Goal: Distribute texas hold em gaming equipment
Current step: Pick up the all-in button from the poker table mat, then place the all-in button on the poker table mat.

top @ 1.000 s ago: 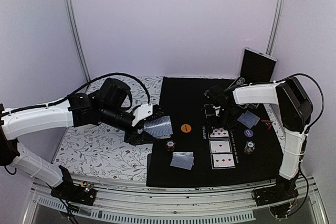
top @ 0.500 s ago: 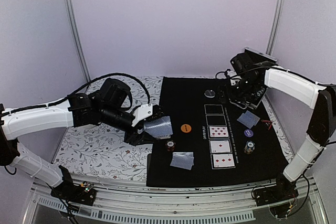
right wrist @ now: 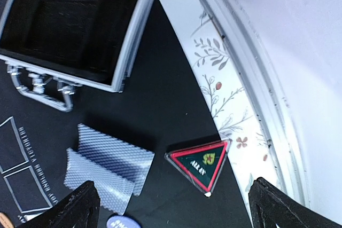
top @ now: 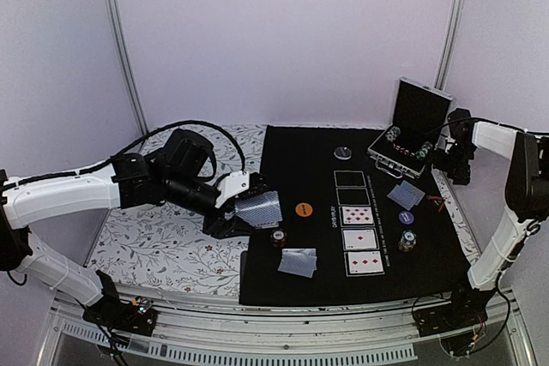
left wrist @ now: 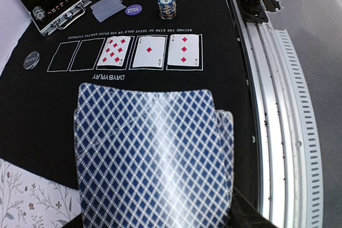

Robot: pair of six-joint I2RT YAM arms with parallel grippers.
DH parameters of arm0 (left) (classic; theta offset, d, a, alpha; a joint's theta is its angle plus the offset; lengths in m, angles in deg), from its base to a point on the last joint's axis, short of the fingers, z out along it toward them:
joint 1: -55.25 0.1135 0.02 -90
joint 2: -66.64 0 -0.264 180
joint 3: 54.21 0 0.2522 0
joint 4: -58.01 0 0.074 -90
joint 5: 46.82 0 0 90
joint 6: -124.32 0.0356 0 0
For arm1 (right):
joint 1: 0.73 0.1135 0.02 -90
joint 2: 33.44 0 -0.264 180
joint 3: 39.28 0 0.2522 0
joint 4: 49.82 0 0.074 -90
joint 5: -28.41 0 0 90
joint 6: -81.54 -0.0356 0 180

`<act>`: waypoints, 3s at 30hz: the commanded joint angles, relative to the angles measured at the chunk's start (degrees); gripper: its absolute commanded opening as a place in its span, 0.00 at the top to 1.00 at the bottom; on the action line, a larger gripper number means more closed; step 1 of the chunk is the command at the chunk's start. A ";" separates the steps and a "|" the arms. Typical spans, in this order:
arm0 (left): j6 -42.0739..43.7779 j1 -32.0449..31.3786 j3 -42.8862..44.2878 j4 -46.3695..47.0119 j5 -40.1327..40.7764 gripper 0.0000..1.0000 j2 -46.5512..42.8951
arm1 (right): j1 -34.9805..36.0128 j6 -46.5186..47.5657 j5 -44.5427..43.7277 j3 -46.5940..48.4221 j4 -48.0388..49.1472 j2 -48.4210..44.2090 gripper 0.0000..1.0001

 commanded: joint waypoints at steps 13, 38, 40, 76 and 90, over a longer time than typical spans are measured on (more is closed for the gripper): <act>1.72 -0.46 -1.94 1.88 1.24 0.42 -1.56 | -2.70 -1.07 -0.98 -4.13 6.87 12.89 0.10; 2.23 -0.37 -2.47 2.07 1.97 0.41 -1.82 | -4.07 -0.77 -0.77 -8.22 9.00 12.69 0.23; 2.25 -0.38 -2.55 2.08 2.00 0.41 -1.75 | -4.09 -0.81 0.41 -7.91 9.05 13.03 0.31; 2.21 -0.33 -2.21 2.08 2.43 0.41 -0.91 | 19.55 -0.99 -3.02 8.19 -3.70 2.97 0.55; 1.94 -0.33 -2.12 2.08 2.15 0.41 -1.32 | 47.59 3.04 4.13 39.62 1.25 32.93 0.55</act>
